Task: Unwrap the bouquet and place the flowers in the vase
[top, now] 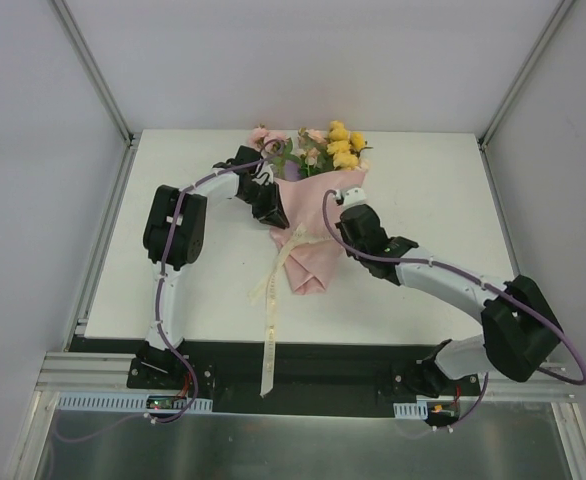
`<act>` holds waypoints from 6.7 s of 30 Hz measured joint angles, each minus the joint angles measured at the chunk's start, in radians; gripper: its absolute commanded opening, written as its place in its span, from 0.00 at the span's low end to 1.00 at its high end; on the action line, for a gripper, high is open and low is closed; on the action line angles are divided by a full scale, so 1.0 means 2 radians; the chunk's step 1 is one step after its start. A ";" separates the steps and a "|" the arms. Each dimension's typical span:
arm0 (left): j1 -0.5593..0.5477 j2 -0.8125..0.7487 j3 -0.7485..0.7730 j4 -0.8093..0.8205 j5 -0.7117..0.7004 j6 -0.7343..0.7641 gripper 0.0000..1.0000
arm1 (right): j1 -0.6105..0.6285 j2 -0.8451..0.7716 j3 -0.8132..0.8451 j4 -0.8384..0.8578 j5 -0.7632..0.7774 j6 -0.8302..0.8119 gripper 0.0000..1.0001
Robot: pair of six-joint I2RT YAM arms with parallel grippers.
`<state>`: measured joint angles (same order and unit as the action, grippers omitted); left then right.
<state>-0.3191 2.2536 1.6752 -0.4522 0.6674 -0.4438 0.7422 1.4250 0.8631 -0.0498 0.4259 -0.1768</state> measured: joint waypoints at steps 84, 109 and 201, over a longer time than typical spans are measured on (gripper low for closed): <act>-0.061 -0.054 -0.003 0.025 0.043 0.049 0.40 | -0.112 -0.032 0.743 -0.196 -0.032 -0.181 0.01; -0.062 -0.164 -0.024 0.023 0.047 0.046 0.49 | -0.460 -0.027 0.187 -0.266 -0.109 0.116 0.59; -0.063 -0.209 -0.067 0.027 0.071 0.034 0.50 | -0.305 0.302 0.305 -0.191 -0.278 0.193 0.17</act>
<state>-0.4442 1.8362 1.5417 -0.3985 0.8089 -0.3752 0.1326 2.0289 1.4731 -0.4313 -0.1310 0.2096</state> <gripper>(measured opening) 0.502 0.149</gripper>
